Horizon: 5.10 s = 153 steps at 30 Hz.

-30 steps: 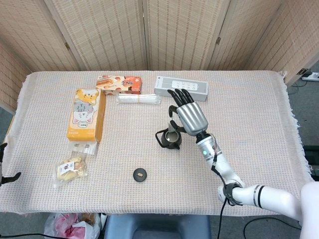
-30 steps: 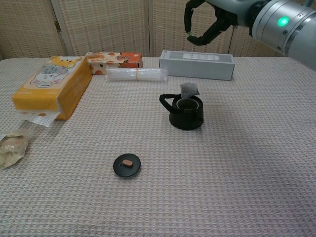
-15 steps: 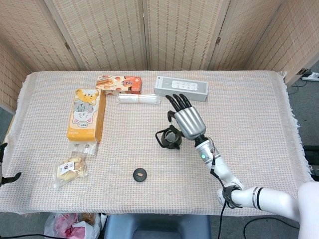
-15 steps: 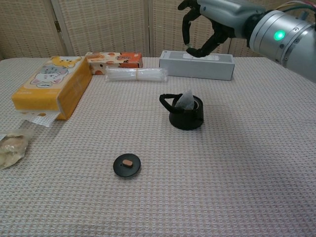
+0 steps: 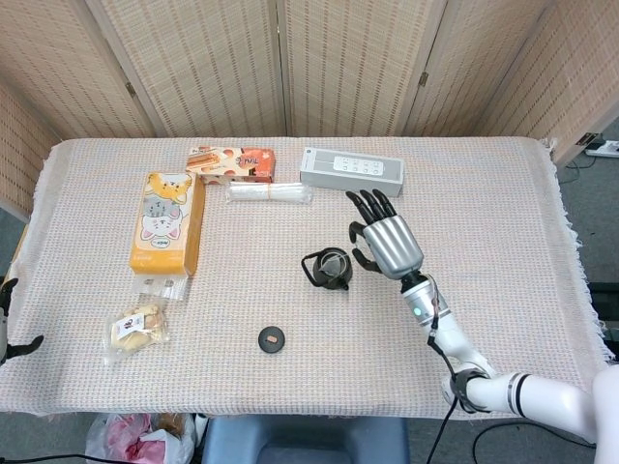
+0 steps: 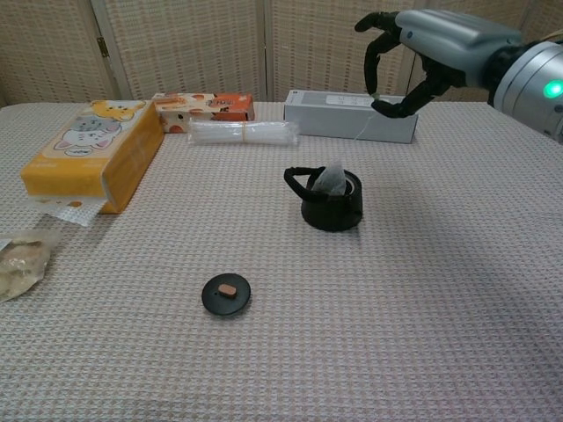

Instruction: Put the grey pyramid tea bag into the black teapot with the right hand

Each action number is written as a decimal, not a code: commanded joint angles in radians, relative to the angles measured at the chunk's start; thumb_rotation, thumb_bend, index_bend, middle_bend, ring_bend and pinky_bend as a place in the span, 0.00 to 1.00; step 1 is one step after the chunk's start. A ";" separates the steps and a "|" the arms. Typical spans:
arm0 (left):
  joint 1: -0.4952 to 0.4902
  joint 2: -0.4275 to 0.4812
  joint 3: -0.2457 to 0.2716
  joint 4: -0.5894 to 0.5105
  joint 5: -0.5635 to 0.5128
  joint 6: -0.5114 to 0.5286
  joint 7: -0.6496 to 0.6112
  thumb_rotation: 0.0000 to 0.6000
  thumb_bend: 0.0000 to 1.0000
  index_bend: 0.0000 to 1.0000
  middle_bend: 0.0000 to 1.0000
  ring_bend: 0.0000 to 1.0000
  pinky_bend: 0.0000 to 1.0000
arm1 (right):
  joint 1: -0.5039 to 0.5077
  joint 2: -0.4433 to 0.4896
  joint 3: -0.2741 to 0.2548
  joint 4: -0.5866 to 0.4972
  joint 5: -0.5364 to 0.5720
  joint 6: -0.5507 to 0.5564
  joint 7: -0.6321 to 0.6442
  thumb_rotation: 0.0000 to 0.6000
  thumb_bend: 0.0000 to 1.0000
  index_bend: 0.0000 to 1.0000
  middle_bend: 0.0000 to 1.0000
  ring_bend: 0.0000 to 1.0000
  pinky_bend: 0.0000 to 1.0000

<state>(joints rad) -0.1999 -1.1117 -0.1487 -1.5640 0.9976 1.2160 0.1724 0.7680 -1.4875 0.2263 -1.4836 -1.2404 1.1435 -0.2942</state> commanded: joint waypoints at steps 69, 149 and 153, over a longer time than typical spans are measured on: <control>0.001 0.009 -0.001 0.001 0.000 -0.003 -0.021 1.00 0.25 0.00 0.00 0.02 0.27 | 0.488 0.311 -0.232 -0.274 0.875 -0.471 -0.451 1.00 1.00 0.23 0.96 0.81 0.79; 0.026 0.012 0.038 -0.070 0.123 0.074 0.006 1.00 0.25 0.00 0.00 0.02 0.27 | -0.310 0.466 -0.524 -0.405 -0.171 0.535 -0.185 1.00 0.51 0.02 0.05 0.07 0.11; 0.034 0.015 0.048 -0.084 0.150 0.089 0.002 1.00 0.25 0.00 0.00 0.02 0.27 | -0.416 0.401 -0.507 -0.308 -0.206 0.613 -0.177 1.00 0.50 0.02 0.04 0.06 0.07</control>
<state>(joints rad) -0.1693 -1.0979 -0.1046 -1.6433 1.1415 1.3002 0.1762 0.4148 -1.0410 -0.2885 -1.8521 -1.4104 1.7107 -0.4780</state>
